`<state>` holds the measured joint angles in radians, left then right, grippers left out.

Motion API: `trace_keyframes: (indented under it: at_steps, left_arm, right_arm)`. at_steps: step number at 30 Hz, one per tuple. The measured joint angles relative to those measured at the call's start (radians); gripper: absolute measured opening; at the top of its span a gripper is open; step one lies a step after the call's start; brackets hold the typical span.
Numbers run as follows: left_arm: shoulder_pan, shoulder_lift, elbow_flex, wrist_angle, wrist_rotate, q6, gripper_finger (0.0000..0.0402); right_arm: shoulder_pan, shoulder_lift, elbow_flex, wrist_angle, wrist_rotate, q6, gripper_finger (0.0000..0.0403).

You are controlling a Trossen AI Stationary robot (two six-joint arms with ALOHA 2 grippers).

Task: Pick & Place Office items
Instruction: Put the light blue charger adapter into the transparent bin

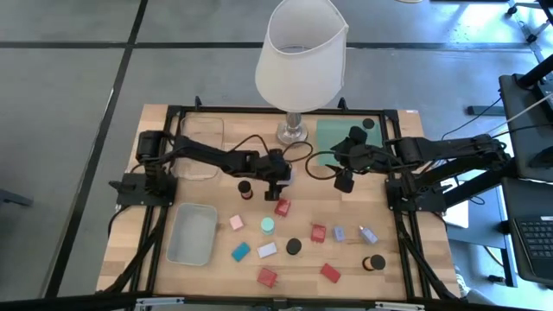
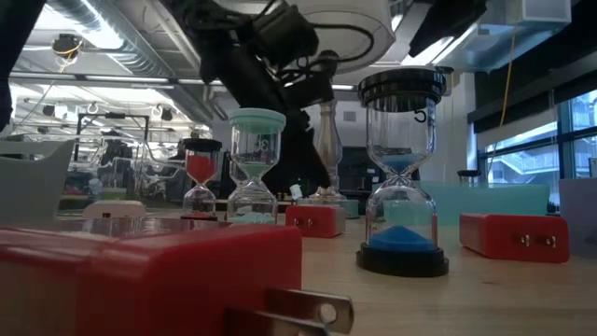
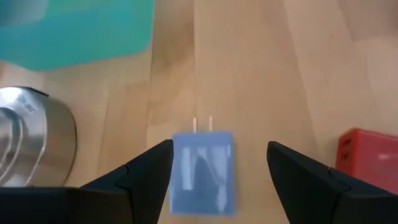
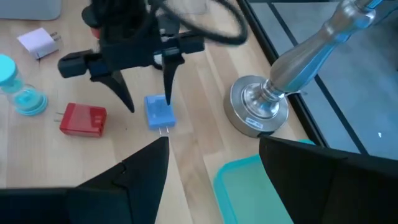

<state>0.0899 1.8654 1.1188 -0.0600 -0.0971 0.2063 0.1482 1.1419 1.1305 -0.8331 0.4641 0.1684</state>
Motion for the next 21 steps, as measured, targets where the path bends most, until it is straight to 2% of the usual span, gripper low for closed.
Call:
trace_keyframes:
  at_steps: [8,13,21]
  left_arm:
    - [0.085,0.004,0.0,0.002,0.187,-0.088,0.0256]
    - [0.101,0.009,0.0,0.011,0.196,-0.089,0.0256]
    - [0.095,0.085,0.0,0.063,0.212,-0.062,0.0256]
  right_arm:
    - [0.0,0.0,0.0,-0.004,0.0,0.0,0.0253]
    - [0.0,0.001,0.0,-0.004,0.0,0.0,0.0253]
    - [0.0,0.001,0.0,-0.005,0.0,0.003,0.0253]
